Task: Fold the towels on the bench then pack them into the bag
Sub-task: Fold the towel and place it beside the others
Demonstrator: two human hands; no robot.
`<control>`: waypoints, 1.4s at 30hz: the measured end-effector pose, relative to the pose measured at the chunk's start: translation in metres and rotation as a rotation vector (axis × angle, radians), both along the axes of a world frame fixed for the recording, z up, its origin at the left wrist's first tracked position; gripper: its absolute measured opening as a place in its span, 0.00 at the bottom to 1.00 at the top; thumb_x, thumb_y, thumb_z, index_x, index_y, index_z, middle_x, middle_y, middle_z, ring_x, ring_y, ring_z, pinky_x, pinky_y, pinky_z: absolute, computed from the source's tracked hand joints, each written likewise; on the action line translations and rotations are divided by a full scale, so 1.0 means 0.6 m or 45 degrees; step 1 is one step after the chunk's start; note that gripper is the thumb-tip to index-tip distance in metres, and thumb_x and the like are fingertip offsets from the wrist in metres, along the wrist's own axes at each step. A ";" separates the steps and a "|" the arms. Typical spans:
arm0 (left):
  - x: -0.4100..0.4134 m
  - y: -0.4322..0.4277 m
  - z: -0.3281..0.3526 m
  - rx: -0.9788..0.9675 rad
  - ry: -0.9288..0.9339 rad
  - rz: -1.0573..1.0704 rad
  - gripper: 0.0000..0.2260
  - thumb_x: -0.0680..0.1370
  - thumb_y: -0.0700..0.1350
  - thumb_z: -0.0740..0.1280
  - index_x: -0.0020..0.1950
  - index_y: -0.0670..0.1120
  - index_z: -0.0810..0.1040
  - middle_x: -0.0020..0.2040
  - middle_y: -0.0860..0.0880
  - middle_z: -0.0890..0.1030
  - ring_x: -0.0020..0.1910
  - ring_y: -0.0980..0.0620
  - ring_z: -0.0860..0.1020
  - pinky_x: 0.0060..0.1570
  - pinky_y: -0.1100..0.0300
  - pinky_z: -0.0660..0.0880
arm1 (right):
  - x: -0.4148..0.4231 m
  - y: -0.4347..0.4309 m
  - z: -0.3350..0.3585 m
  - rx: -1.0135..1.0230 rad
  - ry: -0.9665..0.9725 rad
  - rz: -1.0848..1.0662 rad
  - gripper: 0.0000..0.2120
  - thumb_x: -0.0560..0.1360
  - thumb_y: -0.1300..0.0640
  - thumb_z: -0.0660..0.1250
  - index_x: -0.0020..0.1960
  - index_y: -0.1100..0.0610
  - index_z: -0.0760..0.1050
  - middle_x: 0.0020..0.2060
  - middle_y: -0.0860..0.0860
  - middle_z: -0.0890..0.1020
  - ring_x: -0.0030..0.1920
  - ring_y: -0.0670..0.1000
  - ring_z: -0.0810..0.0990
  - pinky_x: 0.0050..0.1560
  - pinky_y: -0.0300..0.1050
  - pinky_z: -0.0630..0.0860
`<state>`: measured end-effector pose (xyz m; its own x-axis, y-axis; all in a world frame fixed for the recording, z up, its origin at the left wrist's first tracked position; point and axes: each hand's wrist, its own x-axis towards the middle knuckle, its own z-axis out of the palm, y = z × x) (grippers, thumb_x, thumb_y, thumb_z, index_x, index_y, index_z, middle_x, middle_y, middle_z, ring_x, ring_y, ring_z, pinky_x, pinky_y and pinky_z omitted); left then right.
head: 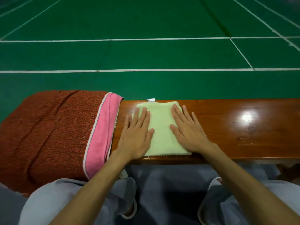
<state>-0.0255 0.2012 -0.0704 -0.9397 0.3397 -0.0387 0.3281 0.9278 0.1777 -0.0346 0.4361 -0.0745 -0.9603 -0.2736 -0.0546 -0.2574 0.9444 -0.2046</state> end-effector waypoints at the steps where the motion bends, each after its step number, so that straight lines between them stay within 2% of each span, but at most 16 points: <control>1: -0.001 -0.010 0.000 0.024 -0.027 0.008 0.32 0.82 0.61 0.37 0.84 0.49 0.37 0.82 0.53 0.34 0.81 0.49 0.32 0.80 0.43 0.36 | -0.001 0.011 0.000 0.003 -0.013 -0.021 0.35 0.81 0.36 0.36 0.83 0.50 0.34 0.81 0.46 0.36 0.81 0.51 0.33 0.81 0.57 0.40; 7: 0.005 -0.054 -0.007 0.215 -0.001 -0.060 0.31 0.82 0.62 0.39 0.84 0.53 0.42 0.83 0.57 0.38 0.82 0.53 0.34 0.81 0.42 0.40 | 0.001 0.032 -0.005 -0.060 0.023 -0.001 0.34 0.82 0.36 0.38 0.83 0.48 0.35 0.82 0.47 0.37 0.81 0.51 0.34 0.81 0.59 0.42; 10: 0.016 -0.062 0.003 0.342 0.062 -0.120 0.29 0.85 0.61 0.45 0.84 0.53 0.50 0.84 0.56 0.47 0.82 0.57 0.39 0.81 0.42 0.45 | 0.014 0.035 0.008 -0.219 0.091 0.081 0.34 0.83 0.37 0.43 0.84 0.51 0.41 0.82 0.46 0.40 0.81 0.49 0.35 0.82 0.59 0.44; 13: 0.034 -0.061 0.035 0.442 0.217 -0.240 0.29 0.82 0.66 0.58 0.78 0.51 0.70 0.80 0.52 0.66 0.81 0.52 0.59 0.78 0.45 0.60 | 0.042 0.025 0.035 -0.258 0.123 0.250 0.43 0.79 0.29 0.51 0.83 0.56 0.55 0.83 0.50 0.50 0.83 0.51 0.44 0.81 0.58 0.51; 15: 0.047 -0.056 0.048 0.432 0.236 -0.309 0.31 0.77 0.71 0.64 0.70 0.50 0.77 0.70 0.53 0.76 0.69 0.52 0.72 0.66 0.48 0.72 | 0.067 0.016 0.046 -0.195 0.161 0.387 0.46 0.73 0.26 0.62 0.78 0.57 0.66 0.80 0.54 0.63 0.80 0.56 0.59 0.77 0.60 0.63; 19: 0.060 -0.035 0.042 0.093 0.196 -0.392 0.36 0.65 0.73 0.72 0.65 0.53 0.75 0.58 0.54 0.74 0.55 0.52 0.71 0.50 0.54 0.72 | 0.092 0.003 0.046 0.012 0.204 0.463 0.39 0.64 0.36 0.78 0.68 0.57 0.76 0.70 0.54 0.76 0.67 0.56 0.73 0.63 0.55 0.76; 22: 0.054 -0.026 0.042 0.010 0.193 -0.395 0.30 0.64 0.68 0.76 0.58 0.55 0.73 0.54 0.56 0.73 0.51 0.53 0.70 0.45 0.55 0.70 | 0.098 -0.003 0.055 -0.063 0.168 0.460 0.27 0.63 0.45 0.82 0.57 0.54 0.79 0.62 0.52 0.80 0.59 0.54 0.76 0.54 0.52 0.79; 25: 0.044 -0.044 0.063 0.245 0.051 -0.378 0.12 0.68 0.56 0.73 0.49 0.55 0.80 0.45 0.58 0.79 0.44 0.55 0.74 0.42 0.52 0.75 | 0.094 0.008 0.078 -0.236 -0.028 0.388 0.14 0.67 0.49 0.76 0.50 0.48 0.79 0.55 0.46 0.82 0.55 0.49 0.77 0.53 0.50 0.79; 28: 0.031 -0.066 0.083 0.622 -0.220 -0.267 0.04 0.72 0.49 0.70 0.41 0.50 0.83 0.35 0.54 0.82 0.35 0.53 0.78 0.37 0.49 0.76 | 0.085 0.025 0.106 -0.557 -0.229 0.224 0.12 0.66 0.47 0.67 0.47 0.48 0.81 0.42 0.43 0.82 0.42 0.45 0.79 0.41 0.52 0.79; 30: 0.023 -0.073 0.086 0.790 -0.383 -0.201 0.05 0.76 0.47 0.71 0.42 0.48 0.84 0.36 0.52 0.82 0.35 0.52 0.79 0.38 0.49 0.77 | 0.080 0.027 0.116 -0.761 -0.257 0.132 0.09 0.67 0.50 0.67 0.46 0.49 0.77 0.37 0.46 0.81 0.35 0.45 0.76 0.34 0.52 0.75; 32: 0.015 -0.072 0.088 0.931 -0.467 -0.145 0.08 0.80 0.51 0.70 0.49 0.47 0.85 0.43 0.49 0.85 0.42 0.49 0.83 0.44 0.46 0.80 | 0.070 0.028 0.112 -0.919 -0.232 0.027 0.07 0.71 0.55 0.68 0.48 0.49 0.74 0.36 0.48 0.80 0.31 0.45 0.73 0.30 0.49 0.70; 35: 0.006 -0.055 0.087 1.164 -0.498 0.011 0.13 0.83 0.52 0.67 0.62 0.47 0.82 0.55 0.51 0.86 0.53 0.52 0.84 0.49 0.52 0.82 | 0.046 0.030 0.105 -1.108 -0.163 -0.077 0.08 0.78 0.61 0.70 0.54 0.53 0.73 0.39 0.53 0.81 0.35 0.45 0.76 0.31 0.45 0.71; 37: -0.009 -0.038 0.077 1.188 -0.399 0.162 0.12 0.83 0.53 0.66 0.62 0.49 0.82 0.53 0.52 0.86 0.51 0.55 0.84 0.47 0.51 0.82 | 0.029 0.030 0.103 -1.274 -0.205 -0.191 0.08 0.80 0.61 0.69 0.57 0.60 0.74 0.41 0.51 0.84 0.37 0.44 0.82 0.31 0.40 0.75; 39: -0.029 -0.029 0.061 1.145 -0.304 0.304 0.19 0.81 0.60 0.67 0.60 0.47 0.83 0.52 0.51 0.86 0.49 0.53 0.85 0.49 0.44 0.82 | 0.010 0.025 0.097 -1.370 -0.232 -0.360 0.09 0.80 0.59 0.70 0.57 0.60 0.75 0.43 0.53 0.86 0.40 0.47 0.86 0.33 0.44 0.80; 41: -0.047 -0.019 0.044 1.128 -0.247 0.481 0.33 0.73 0.73 0.66 0.60 0.46 0.83 0.53 0.49 0.86 0.51 0.50 0.84 0.52 0.41 0.82 | -0.008 0.017 0.082 -1.315 -0.158 -0.501 0.08 0.79 0.56 0.72 0.54 0.59 0.77 0.44 0.53 0.87 0.43 0.49 0.87 0.36 0.47 0.82; 42: -0.056 -0.016 0.032 1.117 -0.228 0.550 0.34 0.72 0.74 0.66 0.59 0.45 0.83 0.53 0.49 0.86 0.51 0.49 0.84 0.52 0.41 0.82 | -0.016 0.013 0.073 -1.257 -0.090 -0.556 0.08 0.78 0.54 0.73 0.52 0.57 0.78 0.44 0.52 0.86 0.43 0.49 0.87 0.36 0.48 0.82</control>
<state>-0.0589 0.1917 -0.0513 -0.9944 -0.0542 -0.0911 -0.1060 0.4774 0.8723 -0.0440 0.4437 -0.0307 -0.9888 0.1380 -0.0570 0.1039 0.3616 -0.9265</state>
